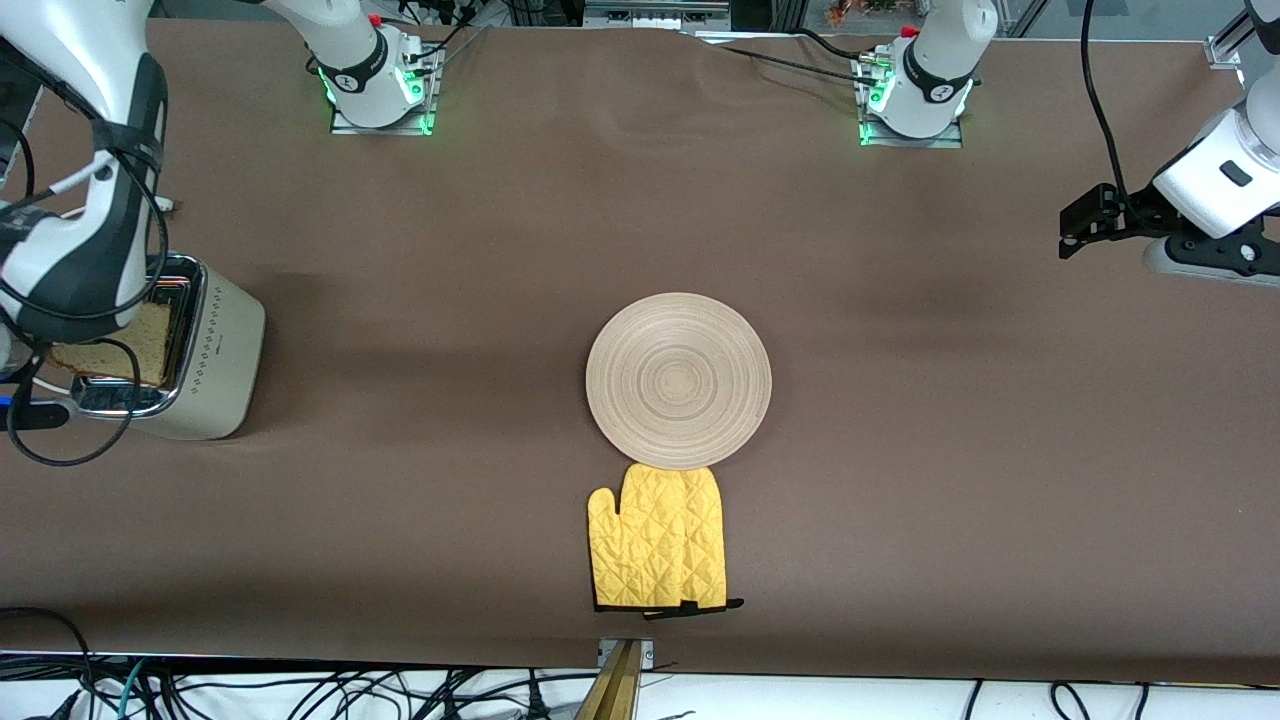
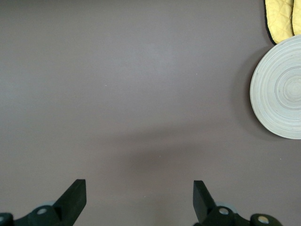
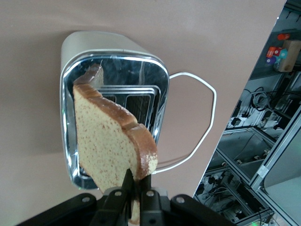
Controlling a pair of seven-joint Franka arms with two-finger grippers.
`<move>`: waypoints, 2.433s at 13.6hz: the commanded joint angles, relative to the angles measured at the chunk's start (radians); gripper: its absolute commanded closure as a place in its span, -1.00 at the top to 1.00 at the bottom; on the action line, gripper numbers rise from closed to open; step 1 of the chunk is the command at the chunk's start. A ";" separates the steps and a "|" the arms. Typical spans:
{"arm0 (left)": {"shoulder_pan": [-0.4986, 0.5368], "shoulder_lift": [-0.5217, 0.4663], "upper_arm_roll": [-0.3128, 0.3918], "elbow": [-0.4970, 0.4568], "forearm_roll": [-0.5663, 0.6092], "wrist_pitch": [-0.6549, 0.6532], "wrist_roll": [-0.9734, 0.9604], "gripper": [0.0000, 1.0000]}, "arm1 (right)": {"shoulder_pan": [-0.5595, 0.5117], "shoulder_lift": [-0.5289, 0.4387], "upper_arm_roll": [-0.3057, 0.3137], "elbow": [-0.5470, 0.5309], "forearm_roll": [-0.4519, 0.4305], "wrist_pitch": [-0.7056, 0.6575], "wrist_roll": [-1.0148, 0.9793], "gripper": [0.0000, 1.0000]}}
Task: Move plate and put bread in toaster
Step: 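Align the held bread over a toaster slot with the right gripper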
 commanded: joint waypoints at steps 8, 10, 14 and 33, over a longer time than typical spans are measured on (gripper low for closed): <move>-0.006 0.000 0.005 0.013 -0.018 -0.002 -0.008 1.00 | -0.058 0.008 -0.009 -0.014 -0.019 0.009 -0.030 -1.00; -0.001 0.000 0.005 0.013 -0.018 -0.005 -0.007 1.00 | -0.058 0.008 -0.009 -0.038 -0.019 0.009 -0.006 -1.00; -0.006 0.000 0.003 0.013 -0.018 -0.003 -0.008 1.00 | -0.046 0.028 -0.004 -0.049 -0.017 0.009 0.074 -1.00; -0.004 0.000 0.005 0.013 -0.020 -0.003 -0.007 1.00 | 0.103 0.019 -0.010 -0.011 -0.011 -0.071 0.235 -1.00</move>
